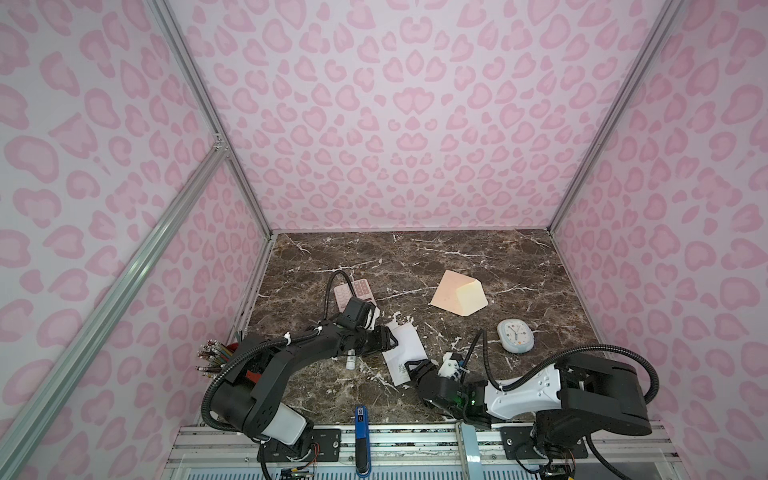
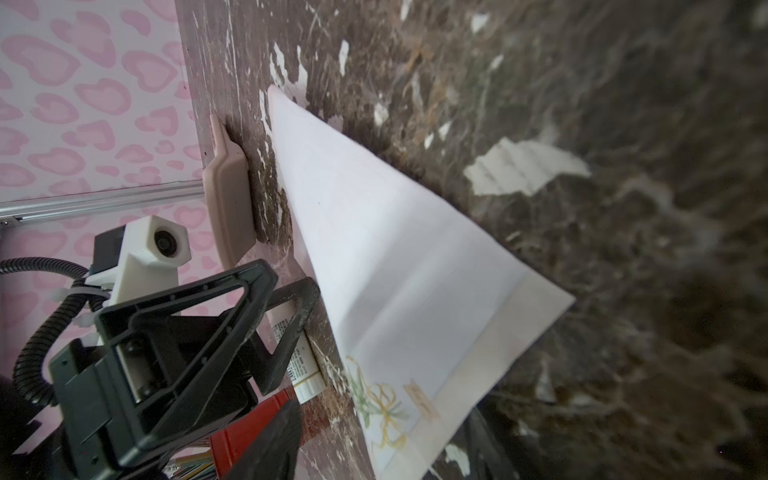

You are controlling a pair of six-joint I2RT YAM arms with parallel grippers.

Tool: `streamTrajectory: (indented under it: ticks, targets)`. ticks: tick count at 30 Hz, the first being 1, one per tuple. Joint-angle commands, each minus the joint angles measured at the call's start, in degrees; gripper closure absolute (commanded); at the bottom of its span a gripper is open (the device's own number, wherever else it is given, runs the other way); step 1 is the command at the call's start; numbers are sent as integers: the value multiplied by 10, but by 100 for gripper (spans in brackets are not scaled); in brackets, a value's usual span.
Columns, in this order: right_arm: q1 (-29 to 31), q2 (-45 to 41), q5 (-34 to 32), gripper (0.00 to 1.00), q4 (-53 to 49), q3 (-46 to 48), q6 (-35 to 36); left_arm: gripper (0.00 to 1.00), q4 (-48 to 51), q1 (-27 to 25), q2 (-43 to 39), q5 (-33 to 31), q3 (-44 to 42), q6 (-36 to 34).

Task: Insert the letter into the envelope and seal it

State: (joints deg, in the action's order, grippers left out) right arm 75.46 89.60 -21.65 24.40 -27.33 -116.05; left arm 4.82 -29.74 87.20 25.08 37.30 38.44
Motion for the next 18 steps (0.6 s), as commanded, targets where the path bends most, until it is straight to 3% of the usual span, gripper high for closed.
streamTrajectory:
  ticks: [1,9,18]
  targets:
    - [0,10,-13,35,19,10,-15,38,36,-1,7,-21,-3,-6]
    - [10,25,-46,34,121,44,-53,38,33,0,6,-20,-4,-6]
    - [22,-10,-100,23,104,53,-66,38,31,0,6,-19,-4,-6]
